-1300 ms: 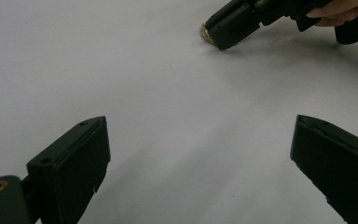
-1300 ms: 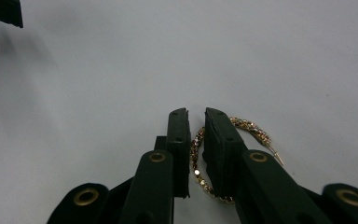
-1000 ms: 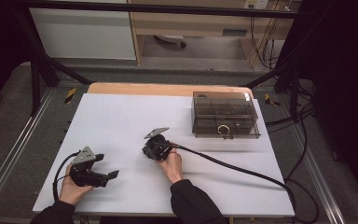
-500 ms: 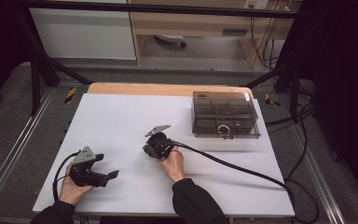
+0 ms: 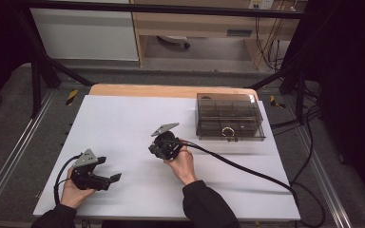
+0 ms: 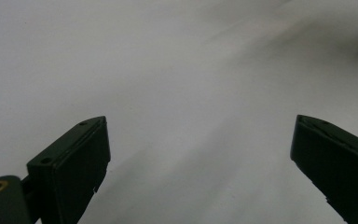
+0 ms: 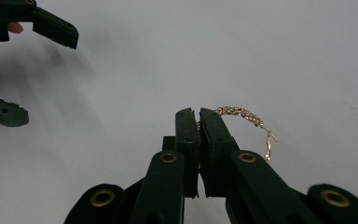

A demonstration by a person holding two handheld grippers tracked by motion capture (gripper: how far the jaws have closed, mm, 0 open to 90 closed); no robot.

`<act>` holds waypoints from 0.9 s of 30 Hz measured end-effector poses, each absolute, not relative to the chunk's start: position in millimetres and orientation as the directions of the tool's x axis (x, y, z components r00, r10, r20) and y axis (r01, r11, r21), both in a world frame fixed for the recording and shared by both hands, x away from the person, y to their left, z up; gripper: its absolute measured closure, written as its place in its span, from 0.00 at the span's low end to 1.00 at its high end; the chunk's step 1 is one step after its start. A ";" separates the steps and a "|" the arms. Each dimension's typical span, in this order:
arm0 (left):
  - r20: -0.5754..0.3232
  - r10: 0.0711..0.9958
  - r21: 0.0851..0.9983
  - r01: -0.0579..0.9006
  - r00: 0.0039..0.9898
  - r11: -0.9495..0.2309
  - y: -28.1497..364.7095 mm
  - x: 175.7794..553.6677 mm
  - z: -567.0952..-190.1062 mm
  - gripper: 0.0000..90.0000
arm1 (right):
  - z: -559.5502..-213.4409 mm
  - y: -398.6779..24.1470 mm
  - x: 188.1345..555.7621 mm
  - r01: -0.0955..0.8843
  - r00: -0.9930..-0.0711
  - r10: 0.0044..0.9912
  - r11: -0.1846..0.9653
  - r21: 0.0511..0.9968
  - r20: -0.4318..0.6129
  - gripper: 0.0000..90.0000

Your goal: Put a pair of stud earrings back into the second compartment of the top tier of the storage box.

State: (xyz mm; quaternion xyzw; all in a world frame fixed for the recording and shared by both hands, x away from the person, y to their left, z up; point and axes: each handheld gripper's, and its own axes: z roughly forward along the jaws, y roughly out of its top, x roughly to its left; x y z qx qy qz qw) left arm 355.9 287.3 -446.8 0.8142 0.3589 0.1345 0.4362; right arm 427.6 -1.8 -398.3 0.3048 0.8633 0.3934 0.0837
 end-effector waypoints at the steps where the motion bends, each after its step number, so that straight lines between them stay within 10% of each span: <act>1: -0.094 0.702 0.806 0.468 0.706 -0.362 287.4 356.0 -446.8 0.05 | -395.8 -4.1 426.9 0.459 -0.800 0.593 0.503 0.732 0.094 0.97; 27: -0.095 0.704 0.805 0.471 0.704 -0.362 287.5 356.4 -447.1 0.05 | -349.5 -95.1 420.1 0.483 -0.719 0.691 0.424 0.767 0.071 0.97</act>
